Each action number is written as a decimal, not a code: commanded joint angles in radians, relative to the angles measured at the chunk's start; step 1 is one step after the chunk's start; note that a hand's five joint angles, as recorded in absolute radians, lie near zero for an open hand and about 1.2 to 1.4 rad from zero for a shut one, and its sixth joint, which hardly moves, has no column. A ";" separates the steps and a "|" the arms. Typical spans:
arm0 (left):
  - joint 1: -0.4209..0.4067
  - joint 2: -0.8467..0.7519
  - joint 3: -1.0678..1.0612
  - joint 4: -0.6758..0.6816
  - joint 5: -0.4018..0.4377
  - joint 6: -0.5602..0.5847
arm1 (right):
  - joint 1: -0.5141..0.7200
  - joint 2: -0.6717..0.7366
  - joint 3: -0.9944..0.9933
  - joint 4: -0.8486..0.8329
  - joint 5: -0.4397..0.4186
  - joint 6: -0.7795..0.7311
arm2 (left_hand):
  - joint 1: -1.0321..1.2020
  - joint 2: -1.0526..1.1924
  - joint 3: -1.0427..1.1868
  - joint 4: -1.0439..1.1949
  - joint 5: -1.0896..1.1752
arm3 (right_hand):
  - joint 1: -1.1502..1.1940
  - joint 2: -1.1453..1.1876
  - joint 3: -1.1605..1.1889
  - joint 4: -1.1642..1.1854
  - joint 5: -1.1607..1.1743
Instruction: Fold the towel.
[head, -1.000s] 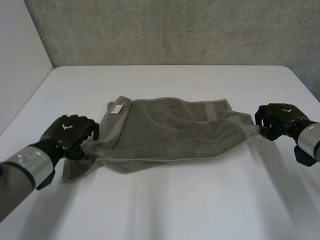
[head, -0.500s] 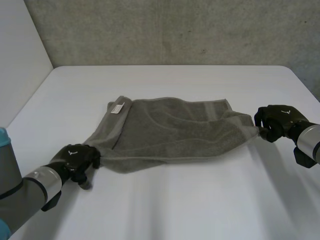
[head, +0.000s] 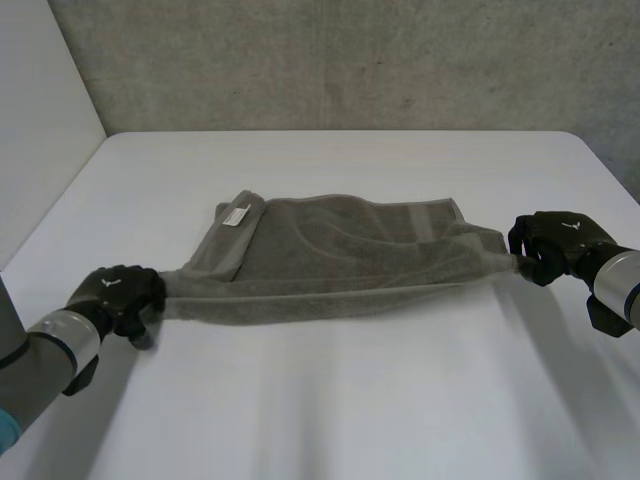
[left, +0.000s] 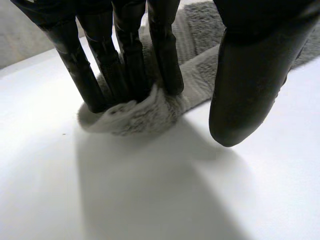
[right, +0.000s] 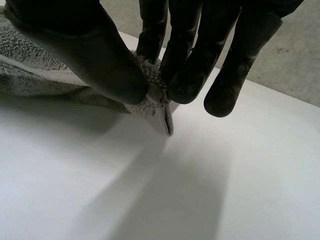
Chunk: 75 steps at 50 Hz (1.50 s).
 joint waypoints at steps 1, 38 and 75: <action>0.033 0.045 -0.001 0.000 0.000 -0.004 | 0.001 -0.001 0.001 0.002 0.000 0.000 | 0.012 0.002 -0.007 -0.001 0.014 | 0.079 0.103 0.063 0.065 0.067; 0.022 0.115 -0.071 0.103 0.003 -0.001 | 0.004 0.001 0.006 0.000 0.000 -0.002 | 0.064 0.055 0.046 0.052 0.066 | 0.079 0.103 0.063 0.065 0.067; 0.040 0.045 -0.155 0.104 0.016 0.090 | 0.004 0.006 0.004 -0.006 0.000 -0.002 | -0.070 -0.080 -0.089 -0.083 -0.068 | 0.079 0.103 0.063 0.065 0.067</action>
